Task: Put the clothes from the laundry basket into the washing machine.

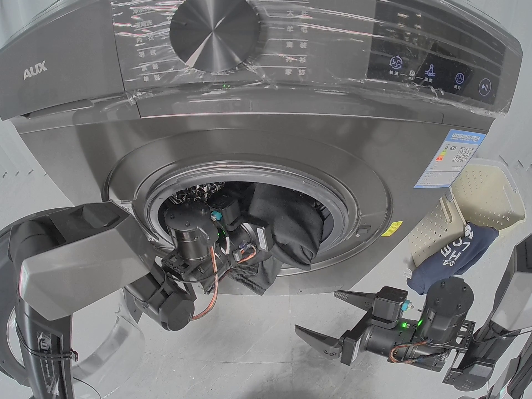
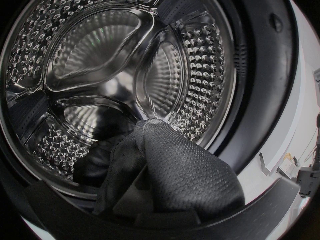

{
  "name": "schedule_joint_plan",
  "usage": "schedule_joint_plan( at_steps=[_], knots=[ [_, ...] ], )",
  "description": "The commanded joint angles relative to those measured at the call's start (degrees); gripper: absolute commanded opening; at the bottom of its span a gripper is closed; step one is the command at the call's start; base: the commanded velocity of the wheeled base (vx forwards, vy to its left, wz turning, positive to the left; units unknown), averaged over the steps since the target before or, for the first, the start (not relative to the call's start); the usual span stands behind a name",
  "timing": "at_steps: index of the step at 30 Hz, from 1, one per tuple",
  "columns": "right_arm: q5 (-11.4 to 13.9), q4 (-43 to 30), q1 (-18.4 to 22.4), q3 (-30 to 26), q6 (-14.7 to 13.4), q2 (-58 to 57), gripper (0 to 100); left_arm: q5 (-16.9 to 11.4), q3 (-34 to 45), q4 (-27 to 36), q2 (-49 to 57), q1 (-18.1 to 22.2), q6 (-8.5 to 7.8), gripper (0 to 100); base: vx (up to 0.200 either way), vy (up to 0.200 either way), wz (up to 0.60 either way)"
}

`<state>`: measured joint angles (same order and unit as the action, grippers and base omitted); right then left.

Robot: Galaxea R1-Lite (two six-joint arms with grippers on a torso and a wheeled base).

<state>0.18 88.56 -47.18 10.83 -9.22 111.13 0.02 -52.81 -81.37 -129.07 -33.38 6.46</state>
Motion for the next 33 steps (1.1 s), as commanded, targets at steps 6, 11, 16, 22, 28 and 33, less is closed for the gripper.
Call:
schedule_joint_plan(
  at_steps=[6,11,16,22,28,33],
  knots=[
    [-0.01,0.03,-0.81,-0.1,-0.01,-0.21,100,1.65,-11.44,4.03,-5.57,2.53,0.04,0,0.0,0.0,0.0],
    [-0.01,0.03,-0.81,-0.01,-0.01,-0.39,100,5.07,-20.14,6.05,-8.04,3.85,0.66,0,0.0,0.0,0.0],
    [-0.01,0.03,-0.81,0.07,-0.01,-0.12,100,6.48,-24.8,8.07,-9.27,5.08,1.36,0,0.0,0.0,0.0],
    [-0.01,0.03,-0.9,0.16,-0.01,0.23,100,7.09,-32.09,10.53,-11.38,6.48,2.33,0,0.0,0.0,0.0],
    [-0.01,0.03,-0.81,-0.01,-0.01,0.14,100,7.27,-33.76,12.2,-11.29,6.13,2.42,0,0.0,0.0,0.0],
    [-0.01,0.03,-0.81,0.07,-0.01,0.14,100,7.18,-33.67,13.96,-11.11,6.04,2.42,0,0.0,0.0,0.0]
  ],
)
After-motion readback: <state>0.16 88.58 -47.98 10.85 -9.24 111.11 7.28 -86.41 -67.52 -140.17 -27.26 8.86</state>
